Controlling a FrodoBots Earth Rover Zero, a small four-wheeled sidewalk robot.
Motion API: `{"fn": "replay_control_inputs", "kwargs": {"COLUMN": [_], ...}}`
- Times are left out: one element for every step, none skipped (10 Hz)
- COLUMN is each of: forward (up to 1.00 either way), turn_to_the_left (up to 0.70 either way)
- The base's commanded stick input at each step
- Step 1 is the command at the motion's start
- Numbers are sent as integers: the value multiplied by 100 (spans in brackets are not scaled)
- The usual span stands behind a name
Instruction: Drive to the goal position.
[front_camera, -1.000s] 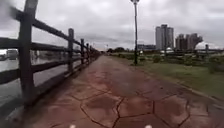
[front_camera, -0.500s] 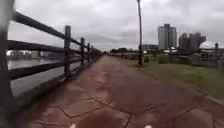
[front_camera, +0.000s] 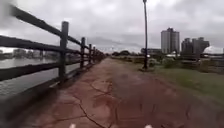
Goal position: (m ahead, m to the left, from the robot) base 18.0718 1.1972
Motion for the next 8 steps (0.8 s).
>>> {"fn": "replay_control_inputs", "kwargs": {"forward": [85,85,85,85,85,85,85,85], "turn_to_the_left": [1,1,1,1,1,1,1,1]}}
